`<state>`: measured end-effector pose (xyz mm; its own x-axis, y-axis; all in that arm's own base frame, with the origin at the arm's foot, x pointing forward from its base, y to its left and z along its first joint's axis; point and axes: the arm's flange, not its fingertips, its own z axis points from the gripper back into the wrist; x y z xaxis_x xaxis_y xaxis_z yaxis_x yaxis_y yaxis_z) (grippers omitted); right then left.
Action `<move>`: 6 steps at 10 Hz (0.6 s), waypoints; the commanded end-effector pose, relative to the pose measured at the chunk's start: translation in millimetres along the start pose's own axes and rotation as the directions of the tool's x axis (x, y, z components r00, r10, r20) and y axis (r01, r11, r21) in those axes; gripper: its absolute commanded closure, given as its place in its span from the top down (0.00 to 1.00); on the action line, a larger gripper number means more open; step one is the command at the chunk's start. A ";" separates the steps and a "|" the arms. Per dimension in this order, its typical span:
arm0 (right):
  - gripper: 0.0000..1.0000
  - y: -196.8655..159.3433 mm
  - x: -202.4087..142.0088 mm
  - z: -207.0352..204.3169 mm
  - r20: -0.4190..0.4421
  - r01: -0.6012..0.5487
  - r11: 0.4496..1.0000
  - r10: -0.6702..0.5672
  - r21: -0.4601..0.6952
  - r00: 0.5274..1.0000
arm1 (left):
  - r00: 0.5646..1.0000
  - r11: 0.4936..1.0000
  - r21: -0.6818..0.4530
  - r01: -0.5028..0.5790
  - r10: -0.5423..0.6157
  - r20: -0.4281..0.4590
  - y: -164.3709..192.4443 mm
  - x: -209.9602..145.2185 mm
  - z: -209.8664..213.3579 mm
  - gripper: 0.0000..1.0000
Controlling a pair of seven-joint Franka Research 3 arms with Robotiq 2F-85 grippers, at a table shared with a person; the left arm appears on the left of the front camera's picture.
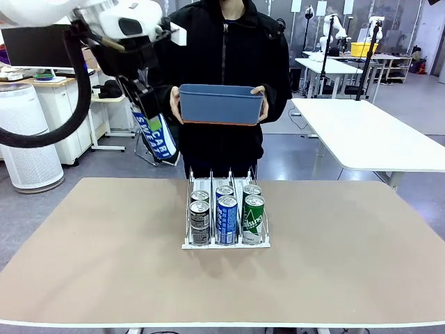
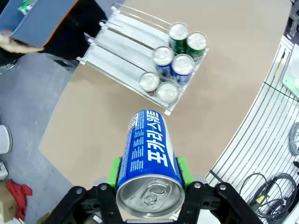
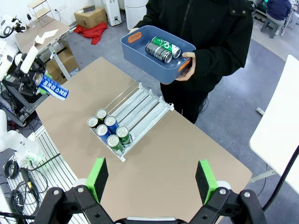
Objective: Fill the beverage cans into the dispenser.
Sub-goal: Place the picked Ionic drink in the line of the Automatic Can Dispenser with the same cans.
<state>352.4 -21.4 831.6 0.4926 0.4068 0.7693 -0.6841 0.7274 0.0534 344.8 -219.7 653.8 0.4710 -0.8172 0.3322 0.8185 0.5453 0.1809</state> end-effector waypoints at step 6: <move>1.00 0.9 0.6 -1.7 0.007 0.006 1.000 -0.006 0.004 1.000 | 1.000 1.000 -0.008 0.024 -0.024 -0.002 -12.2 0.8 -6.0 0.57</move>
<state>352.4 -21.4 831.6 0.4926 0.4068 0.7693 -0.6841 0.7274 0.0534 337.1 -229.3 640.6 0.4461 -0.8328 0.3278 0.8390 0.5167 0.1709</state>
